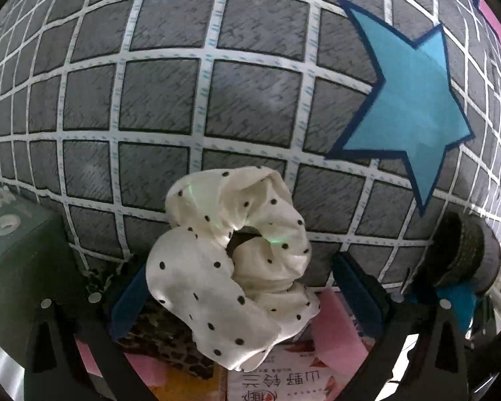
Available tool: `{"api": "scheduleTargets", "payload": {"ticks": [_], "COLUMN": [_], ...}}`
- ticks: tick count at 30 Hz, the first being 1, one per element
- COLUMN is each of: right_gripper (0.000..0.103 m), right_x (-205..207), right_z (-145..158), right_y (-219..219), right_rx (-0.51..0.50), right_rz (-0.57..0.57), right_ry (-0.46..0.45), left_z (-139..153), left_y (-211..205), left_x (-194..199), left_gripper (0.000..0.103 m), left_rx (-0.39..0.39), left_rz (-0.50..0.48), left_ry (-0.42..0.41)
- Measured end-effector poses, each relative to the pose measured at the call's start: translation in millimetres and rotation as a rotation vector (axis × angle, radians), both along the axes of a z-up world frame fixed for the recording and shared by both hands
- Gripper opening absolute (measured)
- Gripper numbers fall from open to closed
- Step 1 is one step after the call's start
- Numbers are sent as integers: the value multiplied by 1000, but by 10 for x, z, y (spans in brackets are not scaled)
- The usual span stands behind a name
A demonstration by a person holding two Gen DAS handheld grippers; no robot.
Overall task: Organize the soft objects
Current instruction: 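Grasp the polka-dot scrunchie with left tool while right tool grasps blue cloth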
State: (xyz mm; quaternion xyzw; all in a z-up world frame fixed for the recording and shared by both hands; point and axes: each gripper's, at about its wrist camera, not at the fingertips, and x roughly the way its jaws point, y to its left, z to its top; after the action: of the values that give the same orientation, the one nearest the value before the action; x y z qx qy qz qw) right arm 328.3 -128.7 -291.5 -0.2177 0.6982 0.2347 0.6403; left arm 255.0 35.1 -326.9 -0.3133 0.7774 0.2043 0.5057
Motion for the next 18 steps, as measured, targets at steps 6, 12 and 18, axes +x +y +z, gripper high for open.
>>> {"api": "scheduleTargets", "payload": {"ticks": [6, 12, 18], "right_gripper": [103, 67, 50], "right_x": [128, -80, -66], "right_z": [20, 352, 564], "right_y": [-10, -162, -272], "right_rx": [-8, 62, 119], "right_rz": [8, 43, 11], "right_ry": [4, -26, -16], "left_z": [-58, 98, 309], "left_y": [70, 46, -82], "left_x": [57, -38, 82], "left_gripper": [103, 82, 31], "left_rx": [-12, 36, 136], "left_rz": [2, -42, -163], "left_ry": [10, -49, -97]}}
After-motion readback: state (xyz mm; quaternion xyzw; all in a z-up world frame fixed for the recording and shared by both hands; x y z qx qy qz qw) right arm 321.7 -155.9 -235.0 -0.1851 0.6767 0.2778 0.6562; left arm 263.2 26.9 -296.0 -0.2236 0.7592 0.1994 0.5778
